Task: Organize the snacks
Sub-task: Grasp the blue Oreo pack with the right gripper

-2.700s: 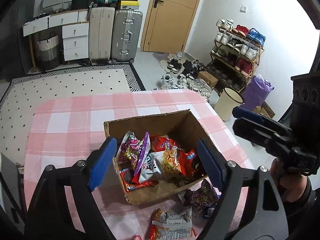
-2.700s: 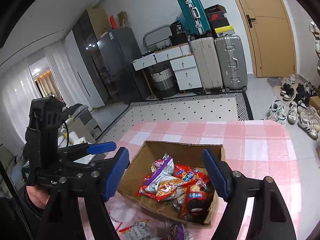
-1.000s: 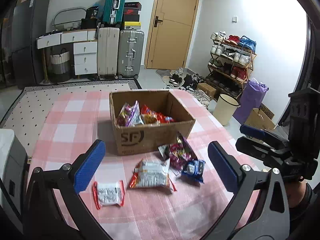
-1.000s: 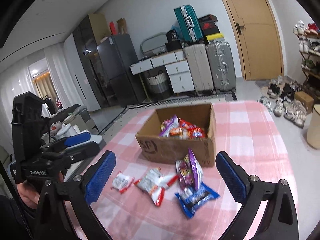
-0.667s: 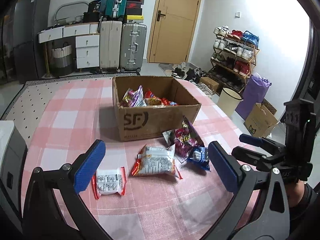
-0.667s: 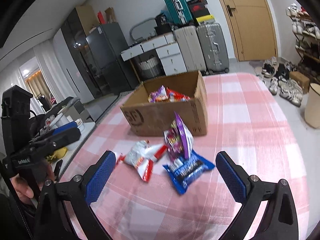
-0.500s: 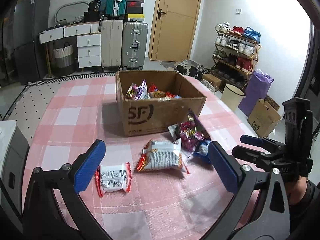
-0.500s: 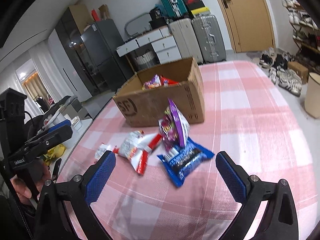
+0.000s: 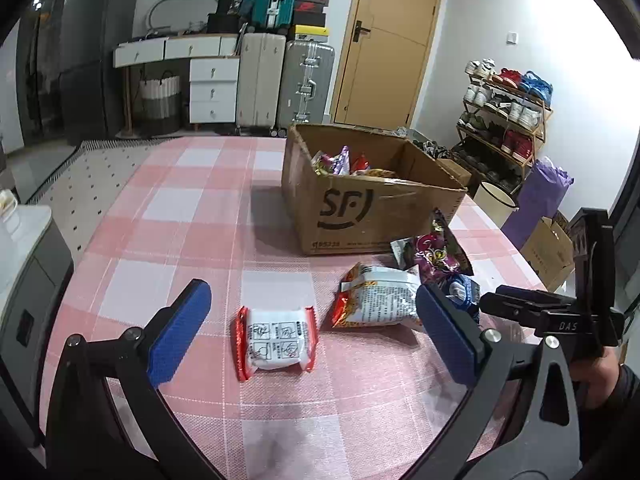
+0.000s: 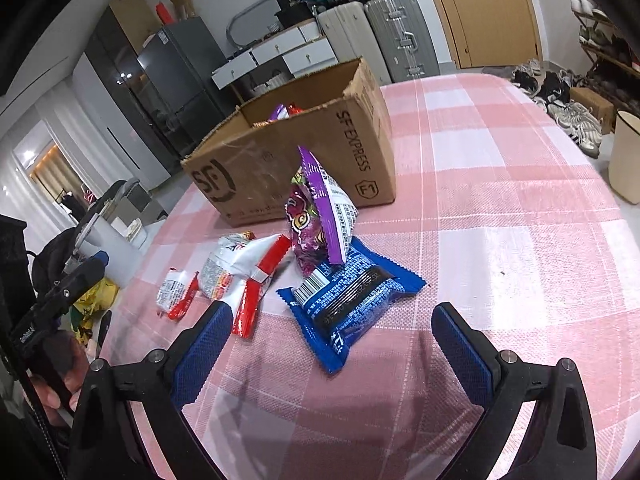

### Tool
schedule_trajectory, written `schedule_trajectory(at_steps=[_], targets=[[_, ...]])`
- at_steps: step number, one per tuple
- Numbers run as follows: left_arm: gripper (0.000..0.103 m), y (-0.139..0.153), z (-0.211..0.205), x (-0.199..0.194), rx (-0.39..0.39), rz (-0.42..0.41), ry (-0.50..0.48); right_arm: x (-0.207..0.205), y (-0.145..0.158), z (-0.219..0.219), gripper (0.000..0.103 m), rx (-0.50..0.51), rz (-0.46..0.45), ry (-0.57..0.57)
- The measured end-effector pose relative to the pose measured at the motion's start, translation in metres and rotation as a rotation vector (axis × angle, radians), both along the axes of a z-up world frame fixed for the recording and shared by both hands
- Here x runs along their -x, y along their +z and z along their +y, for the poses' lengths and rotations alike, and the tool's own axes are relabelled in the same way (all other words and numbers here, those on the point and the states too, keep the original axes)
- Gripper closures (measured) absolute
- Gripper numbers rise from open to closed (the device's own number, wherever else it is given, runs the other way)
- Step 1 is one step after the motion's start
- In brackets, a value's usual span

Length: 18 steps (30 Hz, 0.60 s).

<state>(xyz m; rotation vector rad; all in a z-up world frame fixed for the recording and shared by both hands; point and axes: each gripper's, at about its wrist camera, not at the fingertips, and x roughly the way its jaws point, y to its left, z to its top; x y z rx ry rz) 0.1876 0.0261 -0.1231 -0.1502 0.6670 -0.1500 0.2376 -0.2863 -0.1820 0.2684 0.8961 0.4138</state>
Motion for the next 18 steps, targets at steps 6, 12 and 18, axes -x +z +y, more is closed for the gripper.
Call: schedule_trajectory(at_steps=[6,12,18], targets=[[0.001,-0.008,0.006,-0.003,0.022,0.019,0.006,-0.013,-0.009,0.006,0.002,0.007,0.026,-0.004],[0.001,-0.013,0.009,-0.005,0.034,0.033,0.011,-0.026,-0.016,0.015,0.024,0.036,0.046,0.001],[0.001,-0.016,0.014,-0.004,0.042,0.045,0.024,-0.035,-0.021,0.013,0.056,0.036,0.050,-0.011]])
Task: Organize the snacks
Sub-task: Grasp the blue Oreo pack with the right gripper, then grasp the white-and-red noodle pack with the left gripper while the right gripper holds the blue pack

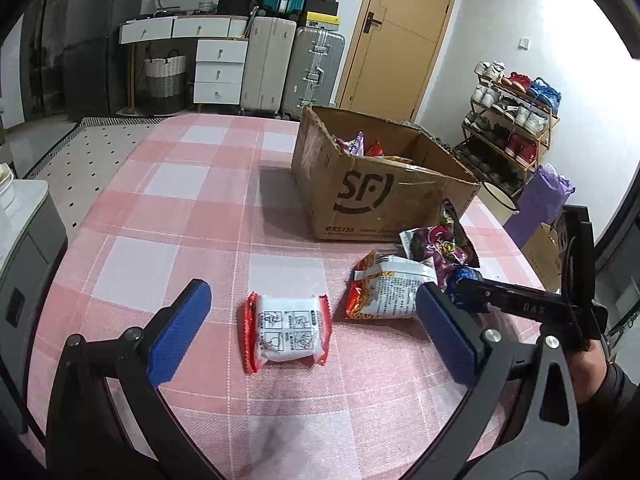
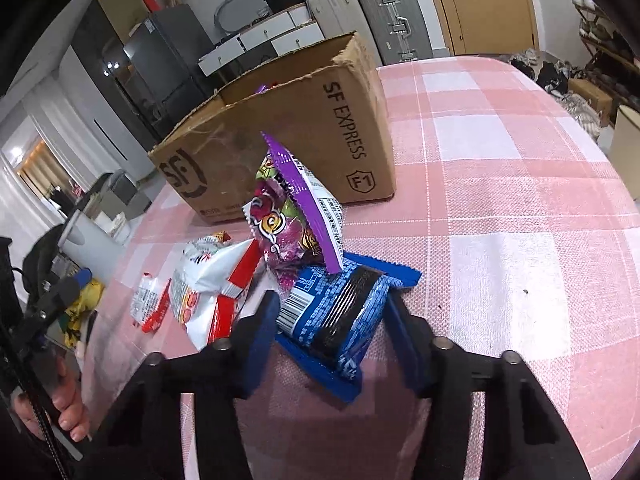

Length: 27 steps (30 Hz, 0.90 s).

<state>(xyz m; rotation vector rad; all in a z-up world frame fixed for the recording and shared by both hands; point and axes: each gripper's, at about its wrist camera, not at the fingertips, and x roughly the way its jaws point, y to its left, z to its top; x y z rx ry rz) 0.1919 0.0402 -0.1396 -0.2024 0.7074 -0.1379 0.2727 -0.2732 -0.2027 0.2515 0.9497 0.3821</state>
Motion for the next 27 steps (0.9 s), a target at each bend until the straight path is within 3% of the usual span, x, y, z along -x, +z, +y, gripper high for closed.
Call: schedule_trajectory(at_steps=[12,27], targets=[[0.001,0.002,0.001,0.002,0.002,0.005,0.013,0.012,0.003,-0.015,0.059,-0.033,-0.021,-0.026],[0.001,-0.031,0.004,-0.017,0.025,0.151,0.029,0.041,0.019,-0.036,0.059,-0.087,-0.071,-0.019]])
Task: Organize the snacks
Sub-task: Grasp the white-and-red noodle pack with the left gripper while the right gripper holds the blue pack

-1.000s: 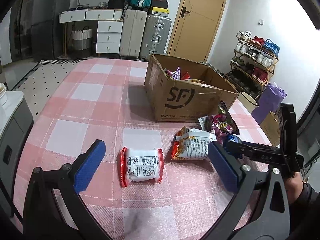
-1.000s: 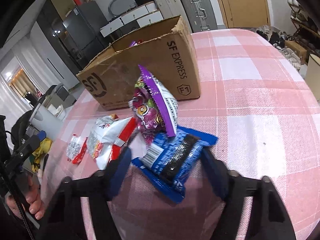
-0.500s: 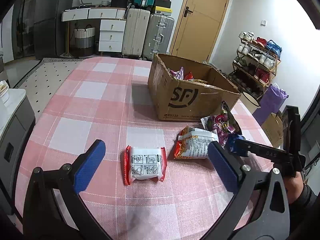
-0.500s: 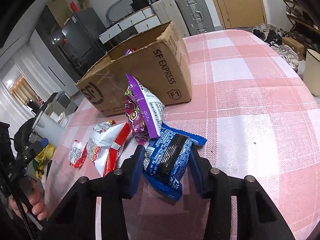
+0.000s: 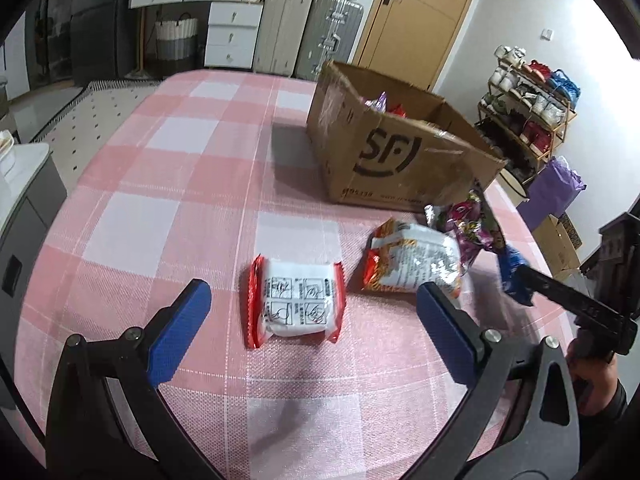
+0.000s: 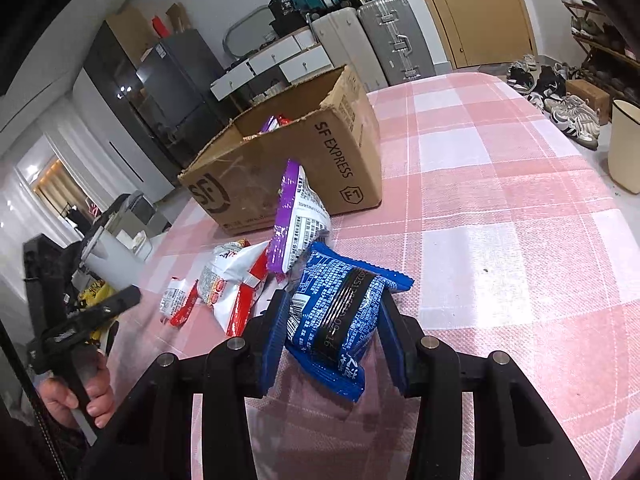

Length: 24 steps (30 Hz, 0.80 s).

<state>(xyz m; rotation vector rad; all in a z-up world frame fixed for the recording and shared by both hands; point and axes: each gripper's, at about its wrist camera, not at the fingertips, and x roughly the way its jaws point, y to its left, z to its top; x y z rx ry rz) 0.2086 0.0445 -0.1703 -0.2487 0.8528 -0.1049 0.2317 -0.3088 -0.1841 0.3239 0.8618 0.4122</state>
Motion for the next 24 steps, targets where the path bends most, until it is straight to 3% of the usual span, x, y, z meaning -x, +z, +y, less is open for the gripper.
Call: schedule_trajectory(at_steps=[20,24], targets=[[0.002,-0.040,0.011,-0.031,-0.020,0.136,0.062,0.017,0.014,-0.010,0.059,-0.059,-0.062,0.061],[0.007,-0.040,0.011,-0.031,-0.030,0.128,0.054,0.018,0.012,-0.011,0.059,-0.066,-0.060,0.059]])
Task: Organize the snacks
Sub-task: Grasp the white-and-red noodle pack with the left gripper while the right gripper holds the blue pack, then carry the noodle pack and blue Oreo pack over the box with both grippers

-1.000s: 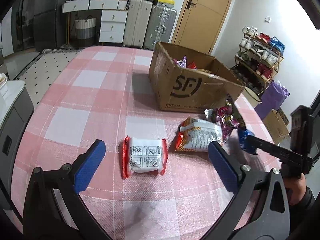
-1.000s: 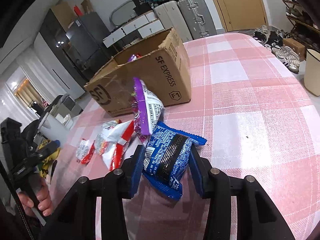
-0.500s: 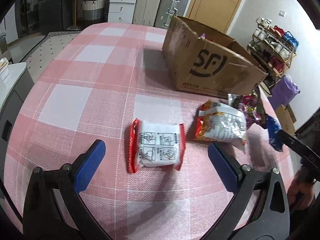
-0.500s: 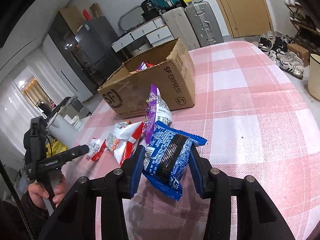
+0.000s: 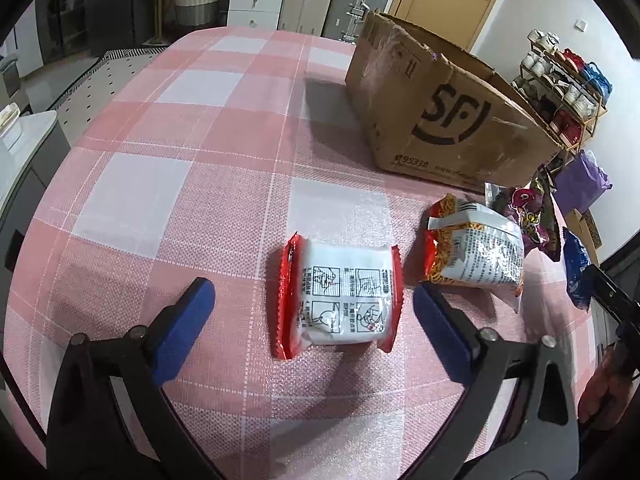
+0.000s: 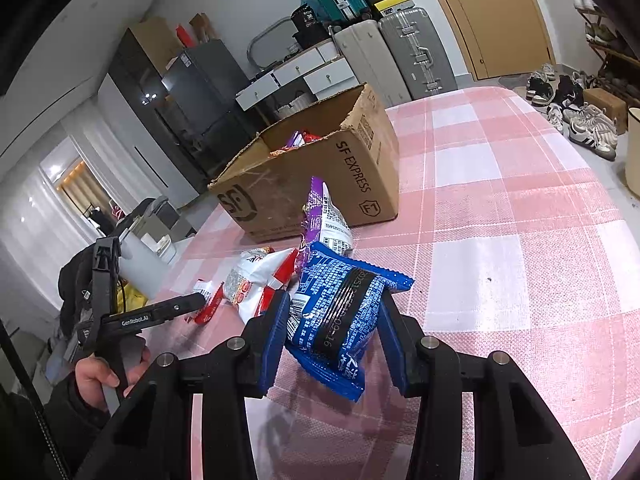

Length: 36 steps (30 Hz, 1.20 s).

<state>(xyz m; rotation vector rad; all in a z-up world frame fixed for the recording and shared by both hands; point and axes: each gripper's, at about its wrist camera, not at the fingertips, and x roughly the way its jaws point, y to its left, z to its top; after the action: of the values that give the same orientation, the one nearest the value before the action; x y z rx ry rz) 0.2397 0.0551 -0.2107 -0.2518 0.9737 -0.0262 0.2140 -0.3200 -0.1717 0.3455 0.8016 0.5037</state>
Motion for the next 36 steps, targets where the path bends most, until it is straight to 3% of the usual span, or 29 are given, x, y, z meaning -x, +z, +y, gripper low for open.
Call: schedule_trajectory(at_steps=[10,12,23,31,36], targets=[[0.044,0.003,-0.005,0.002,-0.050,-0.013,-0.049,0.006,0.003,-0.005,0.059,-0.002,-0.008,-0.015],[0.058,0.004,-0.006,0.002,-0.031,-0.014,-0.066,0.011,0.003,-0.008,0.059,-0.003,-0.007,-0.021],[0.060,0.017,-0.007,0.020,-0.063,-0.049,-0.078,0.036,0.025,-0.015,0.059,0.010,-0.056,-0.045],[0.060,0.048,-0.014,0.043,-0.060,-0.116,-0.088,0.053,0.050,-0.003,0.059,0.003,-0.111,-0.016],[0.059,0.072,-0.022,0.052,-0.065,-0.163,-0.113,0.065,0.078,0.007,0.059,-0.052,-0.145,0.010]])
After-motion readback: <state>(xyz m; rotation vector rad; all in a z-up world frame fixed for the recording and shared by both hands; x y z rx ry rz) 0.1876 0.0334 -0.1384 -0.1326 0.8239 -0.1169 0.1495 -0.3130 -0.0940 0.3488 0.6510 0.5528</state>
